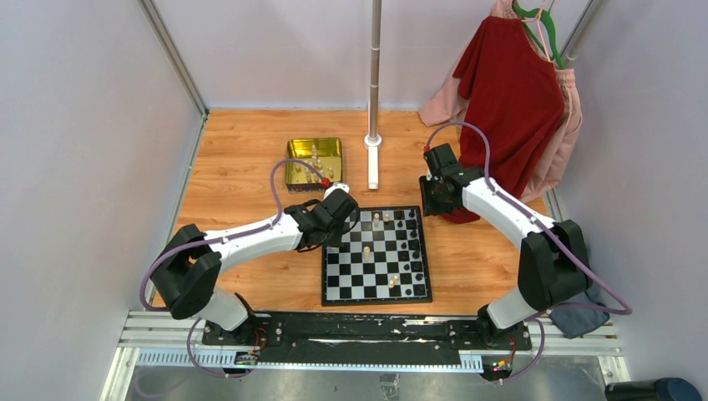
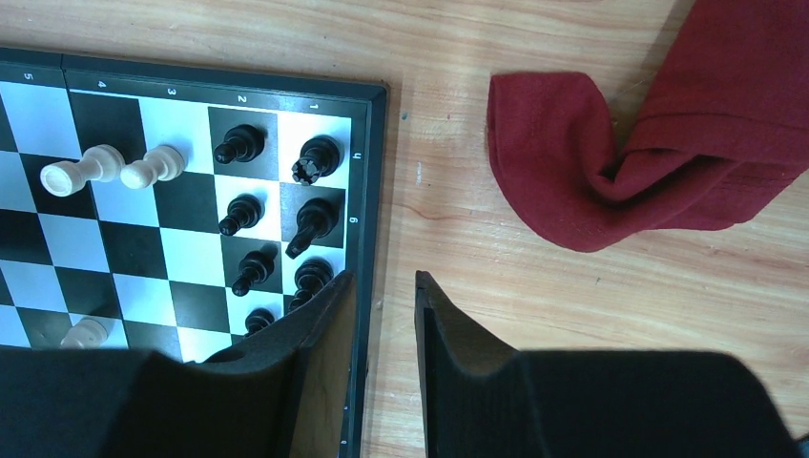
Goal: Set up the chess pieces on the board
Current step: Place the chess piece on the chessboard, then pick up the chess piece from the chessboard.
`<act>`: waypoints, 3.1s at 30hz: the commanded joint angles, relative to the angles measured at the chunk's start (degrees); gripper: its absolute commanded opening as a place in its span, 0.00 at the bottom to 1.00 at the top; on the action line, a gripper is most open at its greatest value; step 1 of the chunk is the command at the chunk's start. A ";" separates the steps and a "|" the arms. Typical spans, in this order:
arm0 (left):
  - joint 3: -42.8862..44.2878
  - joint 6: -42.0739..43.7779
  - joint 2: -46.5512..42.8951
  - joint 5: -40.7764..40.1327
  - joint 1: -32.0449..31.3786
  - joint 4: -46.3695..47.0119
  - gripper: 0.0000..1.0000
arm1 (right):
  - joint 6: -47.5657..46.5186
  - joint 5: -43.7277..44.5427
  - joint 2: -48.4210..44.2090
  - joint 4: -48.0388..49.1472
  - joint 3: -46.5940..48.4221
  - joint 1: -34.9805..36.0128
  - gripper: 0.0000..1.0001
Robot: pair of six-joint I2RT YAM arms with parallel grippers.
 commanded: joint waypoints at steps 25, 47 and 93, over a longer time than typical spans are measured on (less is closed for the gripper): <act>-1.54 0.75 0.35 0.58 0.31 1.42 0.25 | 0.62 1.05 0.97 -0.95 1.55 -0.17 0.34; -2.42 0.23 0.05 0.94 0.31 1.97 0.35 | 0.63 1.07 1.46 -1.48 1.99 -0.11 0.33; 8.33 15.78 -3.98 12.28 -7.52 -0.48 0.59 | 0.94 1.94 -1.98 -1.05 0.77 -0.11 0.33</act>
